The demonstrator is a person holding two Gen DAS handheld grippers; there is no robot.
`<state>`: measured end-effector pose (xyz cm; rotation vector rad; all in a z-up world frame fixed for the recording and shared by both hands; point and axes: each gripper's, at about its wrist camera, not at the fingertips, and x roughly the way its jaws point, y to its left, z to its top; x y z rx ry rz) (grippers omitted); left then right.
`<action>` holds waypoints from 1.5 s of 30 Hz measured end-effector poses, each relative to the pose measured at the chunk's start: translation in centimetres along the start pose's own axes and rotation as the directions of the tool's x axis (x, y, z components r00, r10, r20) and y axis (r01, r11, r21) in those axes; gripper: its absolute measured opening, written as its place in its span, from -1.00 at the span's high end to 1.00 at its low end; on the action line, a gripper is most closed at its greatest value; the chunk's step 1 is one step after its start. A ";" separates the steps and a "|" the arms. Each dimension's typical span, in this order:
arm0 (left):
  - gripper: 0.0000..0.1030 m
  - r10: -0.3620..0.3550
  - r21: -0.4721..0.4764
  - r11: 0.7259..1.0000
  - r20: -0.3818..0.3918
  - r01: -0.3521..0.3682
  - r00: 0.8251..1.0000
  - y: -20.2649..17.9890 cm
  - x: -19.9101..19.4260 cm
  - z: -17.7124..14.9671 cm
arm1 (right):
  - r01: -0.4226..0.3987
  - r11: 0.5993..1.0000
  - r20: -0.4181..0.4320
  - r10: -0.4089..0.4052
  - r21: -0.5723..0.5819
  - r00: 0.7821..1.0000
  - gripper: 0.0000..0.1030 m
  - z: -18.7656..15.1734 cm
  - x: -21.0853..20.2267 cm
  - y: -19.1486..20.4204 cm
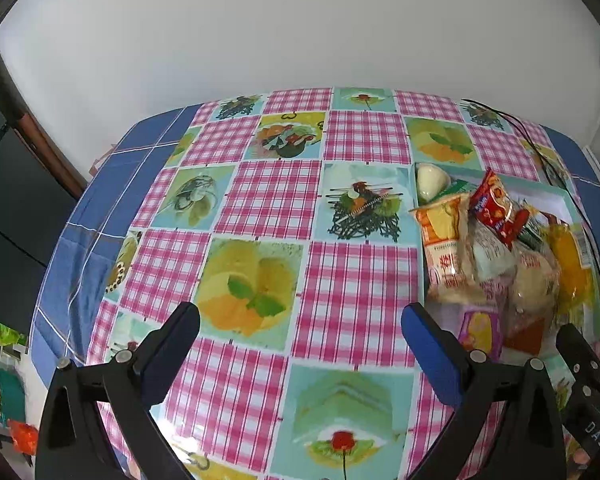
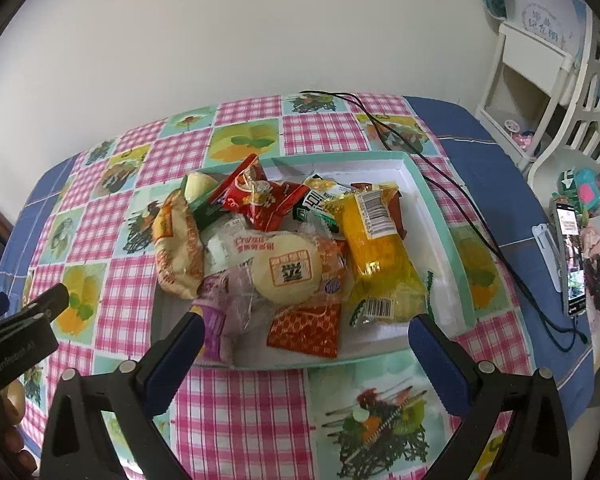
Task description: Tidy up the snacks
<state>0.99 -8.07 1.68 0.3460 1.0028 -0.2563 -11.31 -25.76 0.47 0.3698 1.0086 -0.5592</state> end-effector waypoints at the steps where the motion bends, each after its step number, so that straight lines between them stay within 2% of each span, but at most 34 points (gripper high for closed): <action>1: -0.95 -0.001 0.002 1.000 0.001 0.001 1.000 0.0 -0.2 -0.2 | 0.002 1.000 0.001 -0.002 0.000 1.000 -1.00 -0.2 -0.2 0.0; 10: -0.96 -0.023 0.024 0.999 0.041 0.022 0.999 0.4 -2.2 -2.4 | -0.003 1.000 0.019 0.003 -0.011 1.000 -1.00 -2.6 -2.2 0.4; 18: -0.96 0.004 0.042 0.999 0.057 -0.007 0.998 1.2 -3.3 -4.3 | -0.024 1.000 0.030 0.024 -0.013 0.999 -1.00 -4.2 -3.4 0.6; 27: -0.96 0.012 0.022 1.000 0.036 -0.013 0.999 2.5 -3.3 -5.5 | -0.018 1.000 0.034 0.018 -0.011 0.999 -1.00 -5.5 -4.1 0.4; 45: -0.96 0.003 0.033 0.999 -0.012 -0.003 1.000 2.7 -2.5 -5.5 | -0.022 1.000 0.036 0.022 -0.012 0.999 -1.00 -5.4 -4.1 0.3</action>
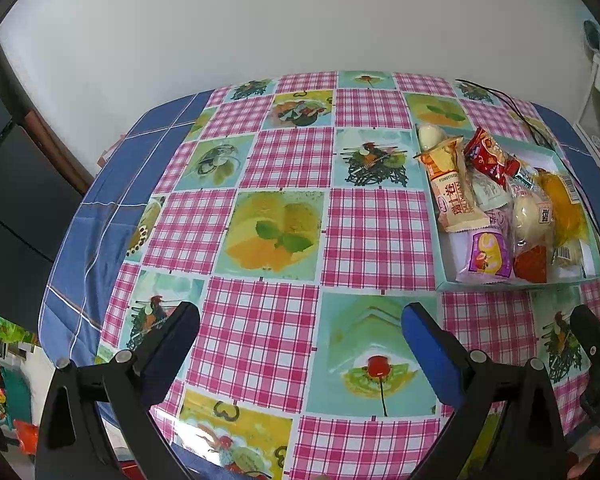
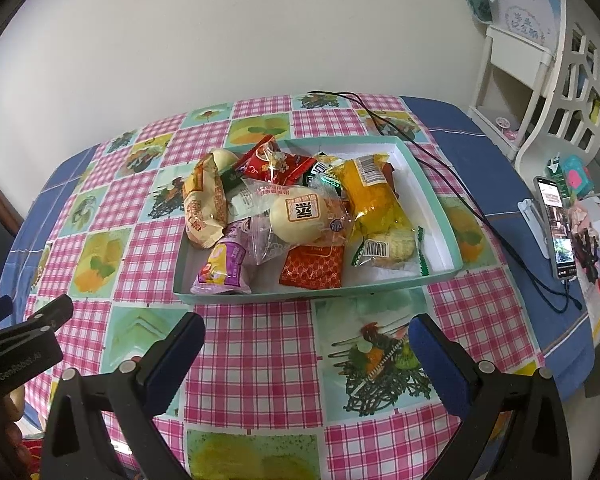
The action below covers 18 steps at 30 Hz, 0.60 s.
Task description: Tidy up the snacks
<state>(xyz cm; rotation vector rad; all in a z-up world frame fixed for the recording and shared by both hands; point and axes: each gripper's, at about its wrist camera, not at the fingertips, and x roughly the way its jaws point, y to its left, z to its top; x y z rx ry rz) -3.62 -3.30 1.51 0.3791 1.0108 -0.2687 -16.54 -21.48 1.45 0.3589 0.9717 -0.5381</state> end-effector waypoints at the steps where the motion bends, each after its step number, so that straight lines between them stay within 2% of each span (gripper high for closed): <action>1: -0.96 0.002 0.002 1.000 -0.003 -0.002 1.000 0.0 0.1 0.0 | 0.000 1.000 -0.001 0.000 -0.001 1.000 -1.00 0.0 0.0 0.0; 18: -0.96 0.028 -0.001 1.000 -0.018 -0.028 0.999 0.1 0.4 0.0 | 0.006 1.000 -0.002 -0.006 -0.017 1.000 -1.00 0.0 0.1 0.3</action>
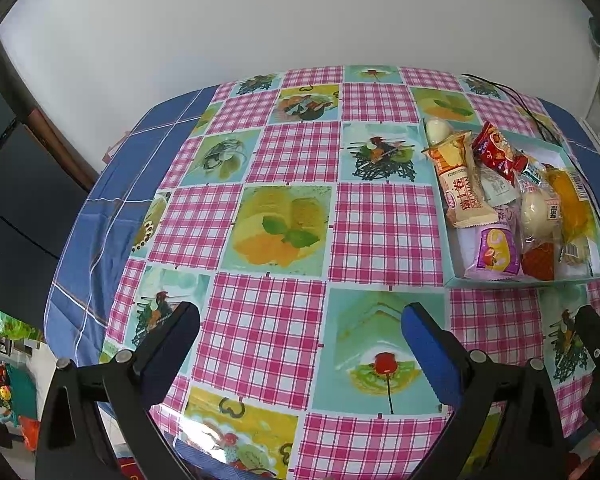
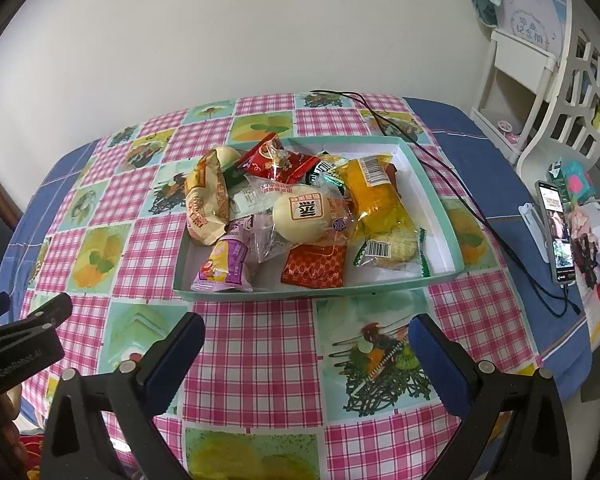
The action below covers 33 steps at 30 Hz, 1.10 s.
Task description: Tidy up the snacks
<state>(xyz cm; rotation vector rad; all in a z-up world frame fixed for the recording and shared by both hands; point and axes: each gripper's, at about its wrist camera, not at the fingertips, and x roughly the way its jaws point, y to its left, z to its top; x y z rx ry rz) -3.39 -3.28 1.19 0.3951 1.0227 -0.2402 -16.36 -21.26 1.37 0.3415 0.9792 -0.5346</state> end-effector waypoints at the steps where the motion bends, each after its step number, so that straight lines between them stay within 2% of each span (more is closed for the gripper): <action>1: -0.96 0.002 0.001 1.000 -0.001 -0.002 1.000 0.0 0.0 0.0 | 0.000 1.000 0.001 0.000 0.001 1.000 -1.00 0.0 0.0 0.0; 30: -0.96 0.034 0.004 0.999 -0.005 -0.034 0.999 0.0 0.2 -0.1 | -0.002 1.000 -0.011 0.002 -0.018 1.000 -1.00 0.0 0.2 0.0; 33: -0.96 0.026 -0.005 1.000 0.013 -0.026 1.000 0.1 0.0 -0.1 | -0.003 1.000 -0.013 0.002 -0.019 1.000 -1.00 0.0 0.2 0.0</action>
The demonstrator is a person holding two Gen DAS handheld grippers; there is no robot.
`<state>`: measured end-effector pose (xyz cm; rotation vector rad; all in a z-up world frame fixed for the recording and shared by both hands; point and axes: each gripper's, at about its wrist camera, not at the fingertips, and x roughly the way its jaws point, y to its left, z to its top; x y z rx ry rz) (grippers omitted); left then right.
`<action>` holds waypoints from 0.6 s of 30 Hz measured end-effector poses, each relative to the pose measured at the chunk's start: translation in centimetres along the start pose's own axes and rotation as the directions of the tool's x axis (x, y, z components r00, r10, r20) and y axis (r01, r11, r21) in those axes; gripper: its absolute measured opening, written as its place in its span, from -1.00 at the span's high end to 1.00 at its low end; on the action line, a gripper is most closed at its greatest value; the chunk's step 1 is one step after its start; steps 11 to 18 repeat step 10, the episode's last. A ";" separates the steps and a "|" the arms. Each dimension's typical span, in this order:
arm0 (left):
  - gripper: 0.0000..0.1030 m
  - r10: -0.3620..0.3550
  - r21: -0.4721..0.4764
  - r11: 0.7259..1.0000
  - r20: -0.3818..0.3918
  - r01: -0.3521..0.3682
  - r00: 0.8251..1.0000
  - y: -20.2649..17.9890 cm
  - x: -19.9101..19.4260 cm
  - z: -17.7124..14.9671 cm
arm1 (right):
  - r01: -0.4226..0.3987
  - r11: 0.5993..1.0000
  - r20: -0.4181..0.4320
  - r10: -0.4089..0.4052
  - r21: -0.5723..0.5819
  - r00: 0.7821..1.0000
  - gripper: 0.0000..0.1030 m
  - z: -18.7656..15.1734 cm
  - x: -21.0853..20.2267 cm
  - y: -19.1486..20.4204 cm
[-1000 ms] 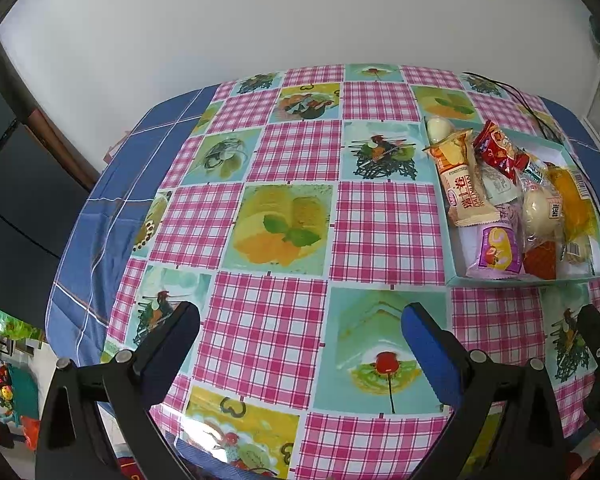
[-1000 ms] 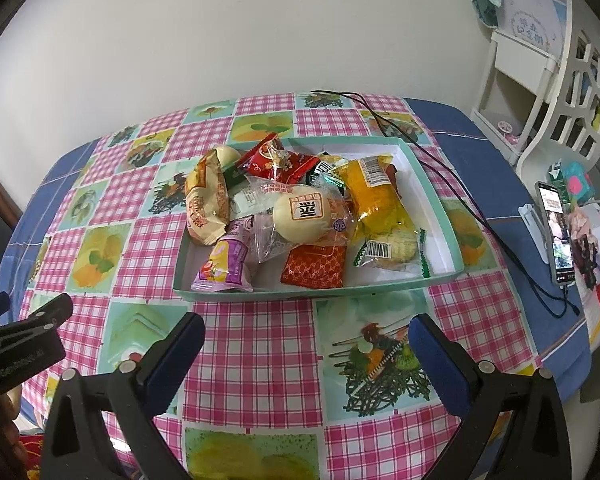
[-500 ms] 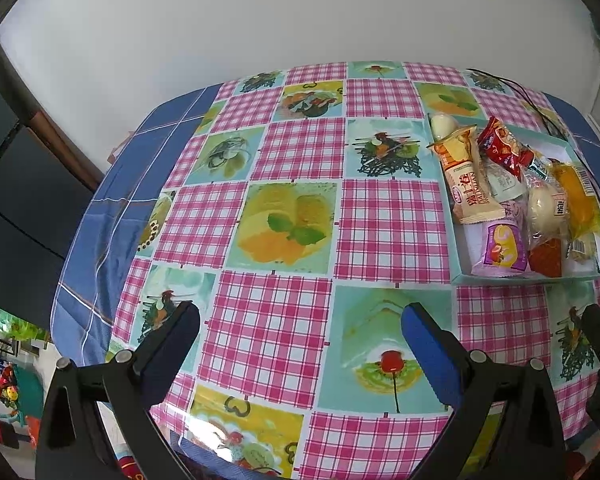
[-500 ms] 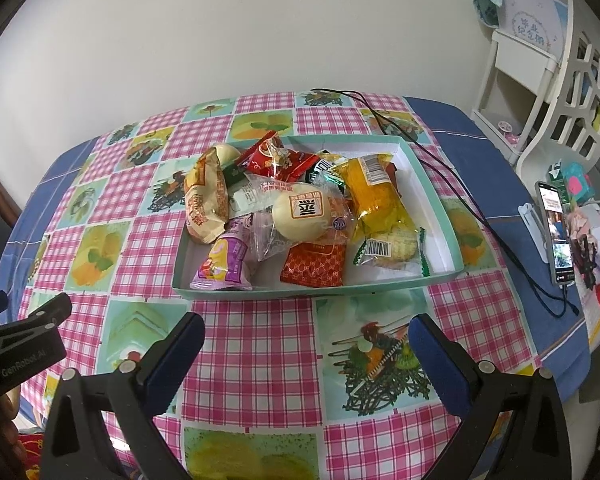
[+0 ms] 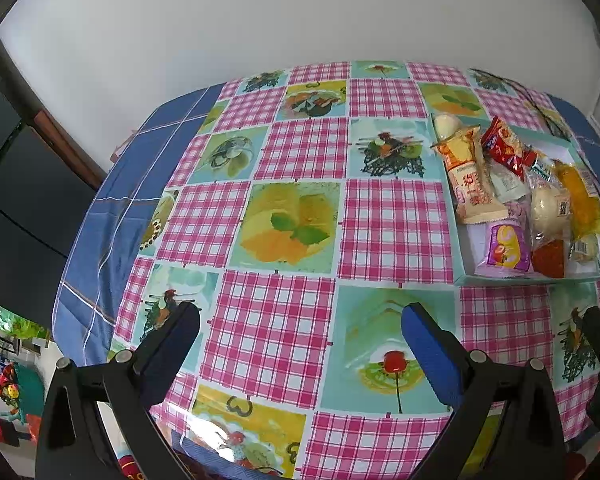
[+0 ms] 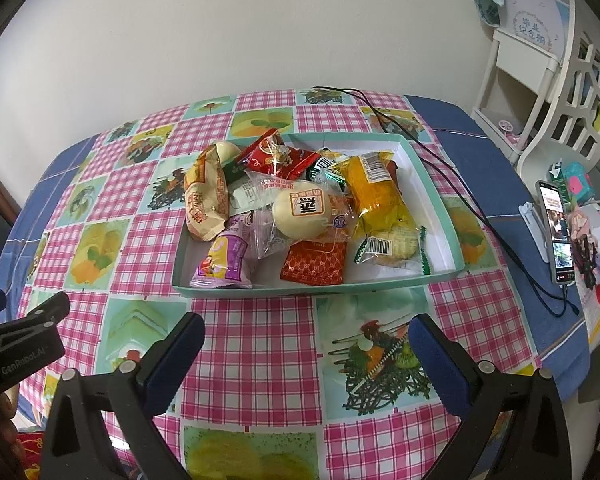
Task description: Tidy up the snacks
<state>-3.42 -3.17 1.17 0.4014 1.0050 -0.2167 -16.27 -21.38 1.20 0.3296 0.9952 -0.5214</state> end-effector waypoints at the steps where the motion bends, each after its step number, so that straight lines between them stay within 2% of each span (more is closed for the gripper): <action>1: -0.95 -0.004 -0.004 1.000 0.007 0.004 1.000 0.1 -0.1 0.0 | 0.000 1.000 -0.001 0.000 -0.001 1.000 -1.00 0.0 0.0 0.0; 18: -0.96 -0.029 -0.007 1.000 0.008 0.029 1.000 0.2 -0.1 0.1 | 0.001 1.000 -0.007 -0.001 -0.002 1.000 -1.00 0.0 0.1 0.0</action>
